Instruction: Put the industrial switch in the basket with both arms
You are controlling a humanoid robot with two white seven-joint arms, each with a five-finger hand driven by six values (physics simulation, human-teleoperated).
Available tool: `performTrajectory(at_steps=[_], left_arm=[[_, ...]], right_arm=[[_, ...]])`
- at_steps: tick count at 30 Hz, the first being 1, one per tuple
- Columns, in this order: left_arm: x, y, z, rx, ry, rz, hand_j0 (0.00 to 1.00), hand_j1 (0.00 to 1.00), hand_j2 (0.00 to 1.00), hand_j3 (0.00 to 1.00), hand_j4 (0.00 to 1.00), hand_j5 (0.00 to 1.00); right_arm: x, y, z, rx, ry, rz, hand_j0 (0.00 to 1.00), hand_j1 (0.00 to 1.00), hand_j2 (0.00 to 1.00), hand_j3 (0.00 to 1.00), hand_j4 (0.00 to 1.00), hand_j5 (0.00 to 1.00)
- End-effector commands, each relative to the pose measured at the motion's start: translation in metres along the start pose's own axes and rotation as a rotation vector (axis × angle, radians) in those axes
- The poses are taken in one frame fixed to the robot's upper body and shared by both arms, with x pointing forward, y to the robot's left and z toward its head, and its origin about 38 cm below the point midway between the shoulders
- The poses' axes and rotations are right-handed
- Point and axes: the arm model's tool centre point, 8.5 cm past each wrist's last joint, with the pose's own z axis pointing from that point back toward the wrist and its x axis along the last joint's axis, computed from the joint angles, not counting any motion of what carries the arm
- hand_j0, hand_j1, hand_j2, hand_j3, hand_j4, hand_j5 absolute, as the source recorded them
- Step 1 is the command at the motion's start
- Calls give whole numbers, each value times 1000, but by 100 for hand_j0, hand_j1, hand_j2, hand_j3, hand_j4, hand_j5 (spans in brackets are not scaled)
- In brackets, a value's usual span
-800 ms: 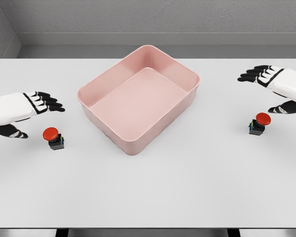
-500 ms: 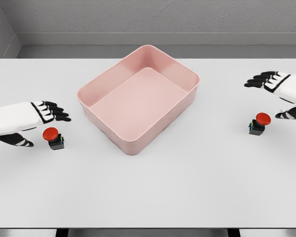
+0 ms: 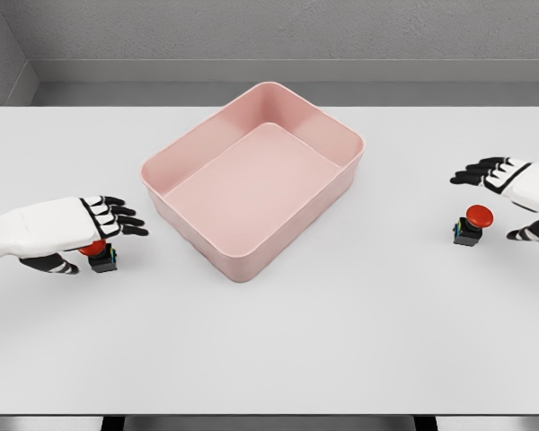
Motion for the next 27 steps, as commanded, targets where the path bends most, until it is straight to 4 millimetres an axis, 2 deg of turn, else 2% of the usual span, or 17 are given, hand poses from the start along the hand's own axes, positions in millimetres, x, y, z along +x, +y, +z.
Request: performTrajectory(at_steps=[1, 5, 9, 15, 24, 25, 26, 27], left_arm=[[-8, -4, 4, -6, 28, 14, 100, 100, 100, 100, 100, 100], [-18, -14, -3, 4, 48, 51, 100, 100, 100, 100, 100, 100], [-13, -15, -13, 16, 28, 56, 100, 100, 100, 100, 100, 100], [-11, -23, -12, 5, 27, 68, 100, 100, 100, 100, 100, 100], [-13, -23, -8, -3, 36, 66, 100, 100, 100, 100, 100, 100], [-12, -23, -8, -2, 35, 65, 99, 99, 99, 99, 99, 99], [-13, -23, -8, -3, 36, 66, 95, 95, 95, 95, 95, 95], [-12, -23, -8, -2, 35, 65, 85, 85, 85, 85, 85, 85]], right_arm=[[2, 4, -4, 31, -9, -11, 100, 100, 100, 100, 100, 100], [5, 8, -9, 74, -22, -12, 100, 100, 100, 100, 100, 100], [5, 10, -12, 127, -28, -7, 100, 100, 100, 100, 100, 100], [1, 5, -25, 111, -1, -9, 100, 100, 100, 100, 100, 100], [-9, 32, -54, 157, 15, -53, 100, 100, 100, 100, 100, 100], [-9, 36, -56, 168, 14, -61, 100, 100, 100, 100, 100, 100], [-12, 37, -55, 169, 20, -64, 100, 100, 100, 100, 100, 100], [-16, 39, -53, 174, 33, -68, 100, 100, 100, 100, 100, 100]])
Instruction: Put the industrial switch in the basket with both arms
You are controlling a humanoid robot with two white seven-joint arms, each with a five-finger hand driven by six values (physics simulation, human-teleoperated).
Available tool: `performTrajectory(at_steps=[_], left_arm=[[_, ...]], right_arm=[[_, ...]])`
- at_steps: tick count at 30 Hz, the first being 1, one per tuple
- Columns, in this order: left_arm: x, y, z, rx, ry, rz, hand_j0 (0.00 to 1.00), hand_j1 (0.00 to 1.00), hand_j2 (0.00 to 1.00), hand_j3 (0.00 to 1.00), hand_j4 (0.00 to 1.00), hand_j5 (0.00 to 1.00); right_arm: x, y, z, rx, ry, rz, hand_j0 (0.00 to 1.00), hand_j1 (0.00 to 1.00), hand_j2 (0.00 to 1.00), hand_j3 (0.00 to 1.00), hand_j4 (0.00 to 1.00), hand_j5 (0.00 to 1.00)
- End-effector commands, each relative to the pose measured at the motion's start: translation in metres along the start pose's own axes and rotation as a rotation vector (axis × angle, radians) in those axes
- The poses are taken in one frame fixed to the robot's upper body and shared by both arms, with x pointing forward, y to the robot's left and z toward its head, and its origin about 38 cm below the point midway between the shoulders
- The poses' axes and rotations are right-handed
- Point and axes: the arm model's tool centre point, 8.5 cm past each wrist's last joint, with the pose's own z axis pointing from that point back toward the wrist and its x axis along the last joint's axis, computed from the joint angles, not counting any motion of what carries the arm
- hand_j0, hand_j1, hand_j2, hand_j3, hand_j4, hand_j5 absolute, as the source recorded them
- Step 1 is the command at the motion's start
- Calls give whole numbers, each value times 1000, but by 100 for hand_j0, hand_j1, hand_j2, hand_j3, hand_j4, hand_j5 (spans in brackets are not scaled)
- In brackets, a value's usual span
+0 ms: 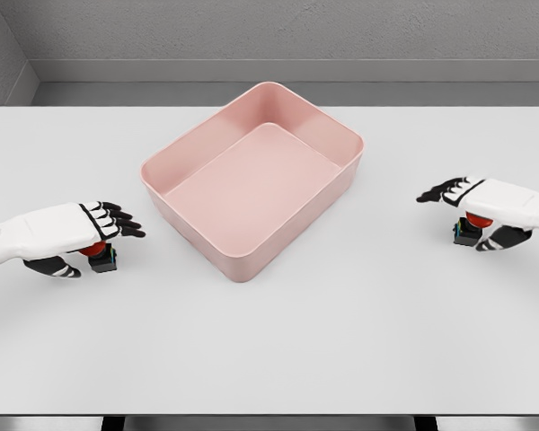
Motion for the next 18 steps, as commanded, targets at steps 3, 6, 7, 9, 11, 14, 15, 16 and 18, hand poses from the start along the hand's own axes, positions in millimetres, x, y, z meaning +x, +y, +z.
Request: performTrajectory(at_steps=[3, 6, 7, 9, 11, 14, 15, 16, 18], left_arm=[[0, 0, 0, 5, -2, 7, 61, 61, 61, 61, 61, 61], [0, 0, 0, 5, -1, 7, 49, 49, 49, 49, 49, 49], [0, 1, 0, 6, -1, 6, 47, 47, 47, 47, 47, 47], [0, 1, 1, 7, -1, 5, 44, 44, 44, 44, 44, 44], [1, 2, 0, 8, -4, 3, 42, 42, 42, 42, 42, 42], [3, 9, 0, 22, -12, -4, 41, 41, 41, 41, 41, 41], [4, 17, 2, 47, -11, -18, 41, 41, 41, 41, 41, 41], [6, 21, 1, 54, -18, -27, 41, 41, 41, 41, 41, 41], [6, 26, 3, 65, -14, -32, 41, 41, 41, 41, 41, 41]], right_arm=[[-10, 7, 2, 11, 31, -24, 100, 100, 100, 100, 100, 100], [-14, 6, 6, 10, 44, -24, 100, 100, 100, 100, 100, 100], [-15, 6, 7, 9, 47, -24, 100, 100, 100, 100, 100, 100], [-15, 6, 8, 11, 50, -25, 100, 100, 100, 100, 100, 100], [-16, 6, 8, 12, 53, -25, 99, 99, 99, 99, 99, 99], [-17, 6, 10, 13, 57, -22, 96, 96, 96, 96, 96, 96], [-17, 6, 10, 14, 57, -23, 94, 94, 94, 94, 94, 94], [-17, 6, 10, 14, 57, -23, 94, 94, 94, 94, 94, 94], [-16, 6, 10, 15, 52, -21, 91, 91, 91, 91, 91, 91]])
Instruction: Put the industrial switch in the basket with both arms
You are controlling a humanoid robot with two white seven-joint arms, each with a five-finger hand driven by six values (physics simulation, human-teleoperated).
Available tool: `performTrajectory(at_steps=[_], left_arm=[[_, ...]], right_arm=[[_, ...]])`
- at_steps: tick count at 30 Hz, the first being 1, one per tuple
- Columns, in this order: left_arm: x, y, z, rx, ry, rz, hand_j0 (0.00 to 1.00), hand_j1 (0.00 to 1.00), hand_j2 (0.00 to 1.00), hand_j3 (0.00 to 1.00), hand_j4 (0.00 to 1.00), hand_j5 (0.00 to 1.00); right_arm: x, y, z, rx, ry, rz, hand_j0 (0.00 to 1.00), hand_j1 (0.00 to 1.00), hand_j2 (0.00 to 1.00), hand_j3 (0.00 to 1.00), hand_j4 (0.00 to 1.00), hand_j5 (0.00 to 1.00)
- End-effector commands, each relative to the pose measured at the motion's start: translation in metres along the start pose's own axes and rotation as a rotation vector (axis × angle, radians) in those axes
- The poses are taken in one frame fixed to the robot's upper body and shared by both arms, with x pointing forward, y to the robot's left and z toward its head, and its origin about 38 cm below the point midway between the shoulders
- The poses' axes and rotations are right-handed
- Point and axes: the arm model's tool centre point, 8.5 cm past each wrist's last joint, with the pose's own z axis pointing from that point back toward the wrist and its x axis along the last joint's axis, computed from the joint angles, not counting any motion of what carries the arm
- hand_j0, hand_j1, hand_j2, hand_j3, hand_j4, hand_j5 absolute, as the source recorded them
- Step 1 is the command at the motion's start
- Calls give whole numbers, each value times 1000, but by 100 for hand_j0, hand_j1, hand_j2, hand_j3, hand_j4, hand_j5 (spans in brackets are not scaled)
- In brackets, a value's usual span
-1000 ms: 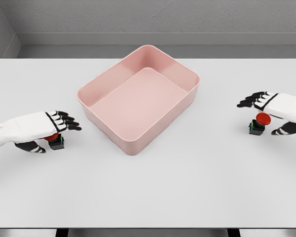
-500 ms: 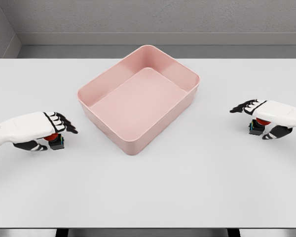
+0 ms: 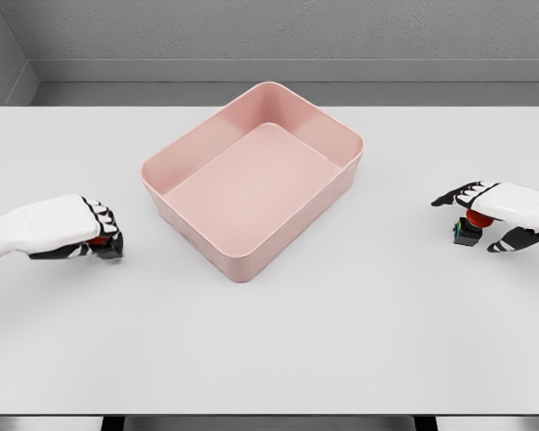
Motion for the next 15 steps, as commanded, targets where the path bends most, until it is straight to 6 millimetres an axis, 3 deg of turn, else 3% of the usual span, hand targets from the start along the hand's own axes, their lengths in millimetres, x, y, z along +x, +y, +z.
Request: performTrajectory(at_steps=[1, 15], left_arm=[[2, 10, 1, 24, -5, -12, 41, 41, 41, 41, 41, 41], [19, 62, 3, 145, -47, -110, 41, 41, 41, 41, 41, 41]], right_arm=[[0, 0, 1, -1, -1, -3, 89, 89, 89, 89, 89, 89], [-2, -2, 4, 2, 4, 1, 67, 67, 67, 67, 67, 67]])
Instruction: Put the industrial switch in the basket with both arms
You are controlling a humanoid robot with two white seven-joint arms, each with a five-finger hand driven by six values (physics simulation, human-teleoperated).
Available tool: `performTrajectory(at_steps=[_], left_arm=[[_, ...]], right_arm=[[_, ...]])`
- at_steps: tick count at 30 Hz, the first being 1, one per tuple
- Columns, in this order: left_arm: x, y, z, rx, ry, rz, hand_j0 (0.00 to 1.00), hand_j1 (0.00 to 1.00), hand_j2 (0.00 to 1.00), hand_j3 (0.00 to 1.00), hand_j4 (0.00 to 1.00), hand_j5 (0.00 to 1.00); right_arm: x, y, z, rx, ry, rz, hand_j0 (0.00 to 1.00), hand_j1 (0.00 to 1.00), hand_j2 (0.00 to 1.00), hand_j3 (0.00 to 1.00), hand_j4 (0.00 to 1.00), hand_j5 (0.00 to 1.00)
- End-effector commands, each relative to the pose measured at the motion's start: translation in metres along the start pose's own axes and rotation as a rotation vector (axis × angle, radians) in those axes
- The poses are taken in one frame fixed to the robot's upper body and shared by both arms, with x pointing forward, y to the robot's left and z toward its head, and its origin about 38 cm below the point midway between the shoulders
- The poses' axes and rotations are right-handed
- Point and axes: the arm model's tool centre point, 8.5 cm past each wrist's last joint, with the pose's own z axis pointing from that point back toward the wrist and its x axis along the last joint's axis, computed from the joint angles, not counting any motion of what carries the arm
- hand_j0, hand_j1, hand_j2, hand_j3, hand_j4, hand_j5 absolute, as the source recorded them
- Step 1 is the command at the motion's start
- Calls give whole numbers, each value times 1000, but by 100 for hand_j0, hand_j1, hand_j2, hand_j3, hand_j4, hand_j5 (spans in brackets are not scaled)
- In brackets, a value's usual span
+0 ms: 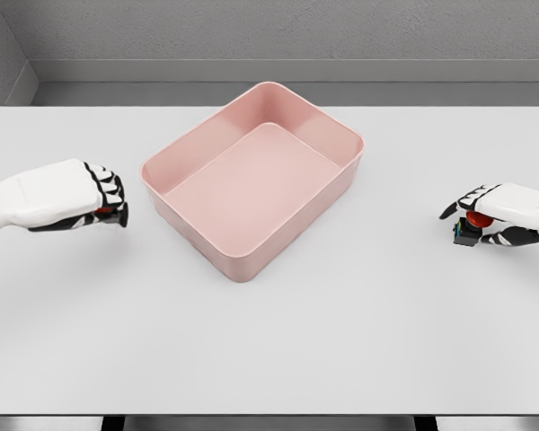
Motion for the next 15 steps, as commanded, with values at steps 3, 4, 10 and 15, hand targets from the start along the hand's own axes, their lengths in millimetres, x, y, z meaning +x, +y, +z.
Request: performTrajectory(at_steps=[3, 4, 10, 15], left_arm=[[3, 19, 0, 48, -8, -27, 41, 41, 41, 41, 41, 41], [2, 22, 2, 56, -2, -34, 41, 41, 41, 41, 41, 41], [1, 51, -3, 113, -13, -87, 41, 41, 41, 41, 41, 41], [5, 61, -15, 157, -40, -98, 41, 41, 41, 41, 41, 41]], right_arm=[[0, -1, 1, -5, 0, -3, 62, 62, 62, 62, 62, 62], [0, -1, 1, -5, 0, -3, 61, 61, 61, 61, 61, 61], [0, -2, 1, -5, -1, -2, 56, 56, 56, 56, 56, 56], [2, -10, 0, -19, -7, 11, 56, 56, 56, 56, 56, 56]])
